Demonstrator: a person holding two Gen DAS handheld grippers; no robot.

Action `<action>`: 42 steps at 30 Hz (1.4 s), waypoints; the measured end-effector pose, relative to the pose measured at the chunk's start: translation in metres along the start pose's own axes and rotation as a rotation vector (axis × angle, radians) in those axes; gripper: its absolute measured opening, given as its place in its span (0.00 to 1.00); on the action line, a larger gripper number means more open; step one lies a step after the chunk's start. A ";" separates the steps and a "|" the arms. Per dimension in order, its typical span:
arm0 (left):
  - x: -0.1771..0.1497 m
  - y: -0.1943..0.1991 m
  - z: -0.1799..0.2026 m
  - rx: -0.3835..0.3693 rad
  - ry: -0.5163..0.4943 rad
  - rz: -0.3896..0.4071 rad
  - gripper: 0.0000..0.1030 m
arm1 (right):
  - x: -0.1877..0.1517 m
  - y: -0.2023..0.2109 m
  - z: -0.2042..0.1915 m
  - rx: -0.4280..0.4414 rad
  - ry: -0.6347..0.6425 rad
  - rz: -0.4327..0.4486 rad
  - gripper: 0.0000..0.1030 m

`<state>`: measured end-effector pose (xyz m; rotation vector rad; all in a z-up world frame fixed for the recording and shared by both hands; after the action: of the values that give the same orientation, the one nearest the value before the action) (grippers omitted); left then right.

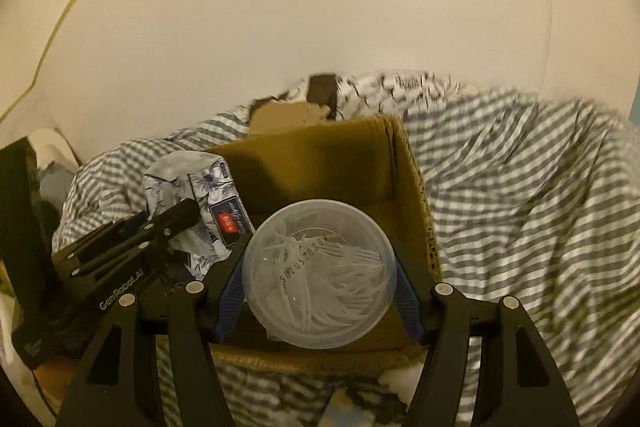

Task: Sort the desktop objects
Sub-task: 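Lower both held items into the cardboard box and open both tools, then move both tools back over the pile of items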

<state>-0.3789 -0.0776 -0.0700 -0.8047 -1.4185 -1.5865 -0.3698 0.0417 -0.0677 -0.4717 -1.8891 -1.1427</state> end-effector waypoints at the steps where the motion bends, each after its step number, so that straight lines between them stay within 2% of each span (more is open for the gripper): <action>1: -0.002 -0.007 0.000 -0.001 0.004 -0.014 0.26 | -0.002 -0.005 0.002 -0.006 0.001 -0.007 0.61; 2: -0.004 -0.011 0.001 -0.008 0.011 -0.031 0.26 | -0.004 -0.010 0.003 -0.012 0.003 -0.019 0.62; 4: -0.009 -0.019 0.001 -0.008 0.029 -0.061 0.32 | -0.005 -0.017 0.006 -0.023 0.007 -0.056 0.62; 5: -0.011 -0.021 0.000 0.000 0.040 -0.068 0.47 | -0.002 -0.016 0.006 -0.026 0.004 -0.043 0.62; 6: -0.012 -0.021 0.000 -0.004 0.056 -0.078 0.55 | 0.003 -0.012 0.007 -0.028 0.003 -0.023 0.65; 8: -0.011 -0.017 -0.002 0.014 0.067 -0.070 0.90 | 0.014 0.001 0.010 -0.045 -0.001 0.014 0.70; 9: -0.009 -0.011 -0.004 0.041 0.066 -0.051 0.95 | 0.020 0.009 0.012 -0.050 -0.003 0.032 0.70; 12: -0.004 0.003 -0.004 0.065 0.038 -0.038 0.95 | 0.028 0.036 0.015 -0.067 0.018 0.061 0.70; 15: -0.002 0.030 -0.001 0.072 0.025 -0.025 0.95 | 0.022 0.070 0.026 -0.122 0.047 0.064 0.70; 20: -0.013 0.067 0.023 0.044 0.016 -0.024 0.95 | -0.015 0.119 0.055 -0.203 0.035 0.007 0.70; 26: -0.059 0.093 0.064 -0.016 0.015 -0.100 0.95 | -0.077 0.156 0.084 -0.277 -0.016 -0.071 0.70; 30: -0.106 0.095 0.086 -0.042 0.003 -0.182 0.95 | -0.113 0.162 0.094 -0.282 -0.074 -0.100 0.70; 34: -0.152 0.089 0.094 -0.009 -0.001 -0.239 0.95 | -0.149 0.151 0.091 -0.236 -0.121 -0.155 0.70; 38: -0.188 0.079 0.091 0.012 0.049 -0.312 0.95 | -0.187 0.134 0.092 -0.206 -0.197 -0.239 0.70; 42: -0.215 0.069 0.087 0.018 0.101 -0.361 0.95 | -0.206 0.118 0.100 -0.196 -0.280 -0.291 0.70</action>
<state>-0.2279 0.0441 -0.2150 -0.4671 -1.5643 -1.8521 -0.2219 0.2088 -0.1956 -0.4953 -2.1473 -1.5286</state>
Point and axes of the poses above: each gripper's, at about its wrist camera, not at the fingertips, and y roughly against the way its jaws point, z to its right, x to its top, the point moved 7 cm from there along -y, roughly the way its jaws point, and after that the axes turned 13 degrees about z, right-handed, at the moved point
